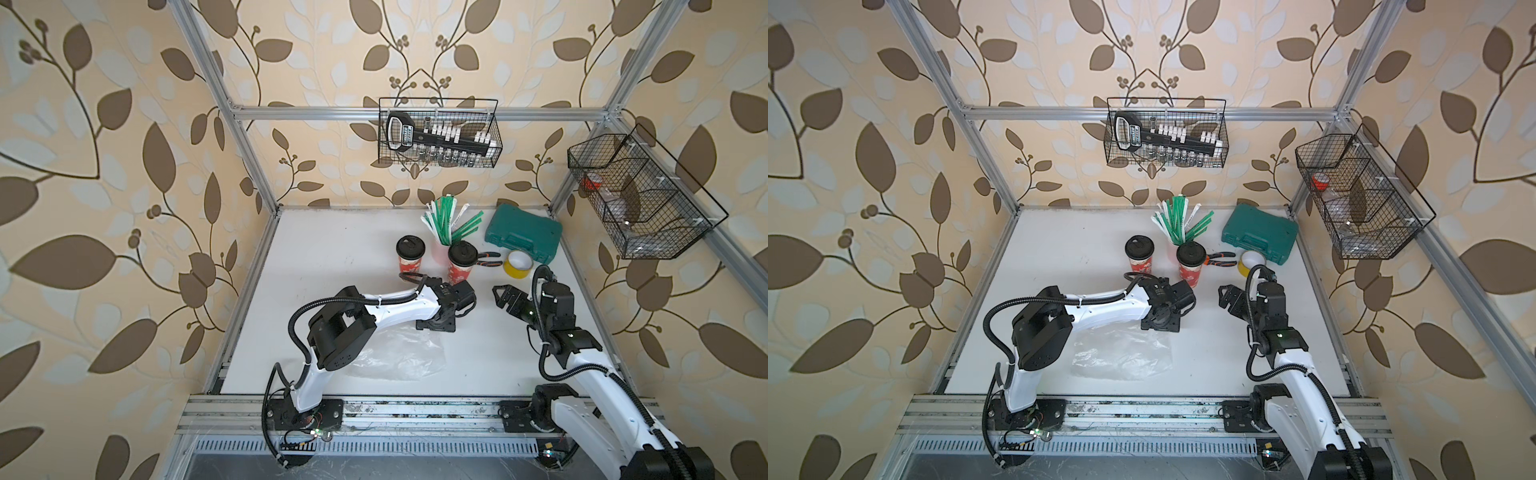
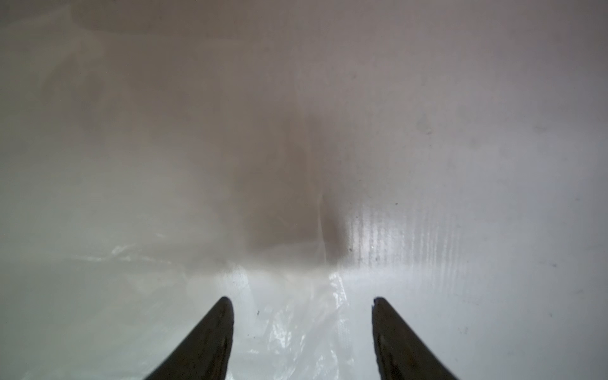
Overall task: Pack milk tea into plastic carrier bags
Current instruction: Adjust the plastic carrier bag at the center of the board.
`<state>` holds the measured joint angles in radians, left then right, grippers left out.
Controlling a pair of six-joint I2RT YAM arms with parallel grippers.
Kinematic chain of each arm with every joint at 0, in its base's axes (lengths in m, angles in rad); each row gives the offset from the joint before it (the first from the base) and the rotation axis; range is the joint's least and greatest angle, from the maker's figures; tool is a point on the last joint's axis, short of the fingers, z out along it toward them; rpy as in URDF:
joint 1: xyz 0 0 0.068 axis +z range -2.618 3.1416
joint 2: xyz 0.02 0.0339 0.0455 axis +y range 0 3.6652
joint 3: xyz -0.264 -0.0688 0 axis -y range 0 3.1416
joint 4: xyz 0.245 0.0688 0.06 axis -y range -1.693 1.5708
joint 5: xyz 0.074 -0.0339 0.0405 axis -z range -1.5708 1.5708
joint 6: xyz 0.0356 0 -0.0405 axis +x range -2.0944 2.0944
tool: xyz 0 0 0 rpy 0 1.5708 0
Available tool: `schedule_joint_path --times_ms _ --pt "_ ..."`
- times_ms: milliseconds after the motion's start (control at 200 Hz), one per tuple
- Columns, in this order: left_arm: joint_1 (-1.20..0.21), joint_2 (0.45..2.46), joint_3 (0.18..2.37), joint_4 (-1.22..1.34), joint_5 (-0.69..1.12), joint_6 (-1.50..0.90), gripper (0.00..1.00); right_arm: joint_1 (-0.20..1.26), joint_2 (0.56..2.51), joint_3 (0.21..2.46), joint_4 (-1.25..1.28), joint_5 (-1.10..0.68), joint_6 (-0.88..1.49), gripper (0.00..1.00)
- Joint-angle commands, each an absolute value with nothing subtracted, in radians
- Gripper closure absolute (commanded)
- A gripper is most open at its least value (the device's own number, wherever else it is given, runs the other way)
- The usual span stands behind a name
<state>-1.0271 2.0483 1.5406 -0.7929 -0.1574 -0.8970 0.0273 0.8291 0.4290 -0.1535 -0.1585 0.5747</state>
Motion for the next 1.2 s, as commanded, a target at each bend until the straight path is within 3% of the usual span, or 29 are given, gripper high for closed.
schedule_joint_path --times_ms 0,60,200,490,775,960,1195 --pt "-1.025 2.066 1.575 -0.822 -0.185 -0.908 0.41 0.017 0.813 0.407 -0.163 -0.177 0.560 0.04" --pt "-1.020 2.075 1.572 -0.820 -0.186 -0.916 0.50 0.014 0.813 0.405 -0.161 -0.179 0.560 0.04" --pt "-1.019 2.079 1.568 -0.804 -0.189 -0.912 0.61 0.013 0.813 0.405 -0.160 -0.185 0.560 0.04" --pt "-1.014 1.995 1.528 -0.777 -0.189 -0.911 1.00 0.014 0.832 0.412 -0.147 -0.284 0.561 0.01" --pt "-1.012 1.754 1.450 -0.748 -0.166 -0.903 1.00 0.058 0.848 0.415 -0.062 -0.606 0.660 0.06" --pt "-1.002 1.624 1.445 -0.753 -0.152 -0.889 1.00 0.322 0.851 0.498 -0.145 -0.457 0.684 0.06" --pt "-0.991 1.507 1.437 -0.727 -0.150 -0.862 1.00 0.426 0.858 0.567 -0.267 -0.298 0.642 0.08"
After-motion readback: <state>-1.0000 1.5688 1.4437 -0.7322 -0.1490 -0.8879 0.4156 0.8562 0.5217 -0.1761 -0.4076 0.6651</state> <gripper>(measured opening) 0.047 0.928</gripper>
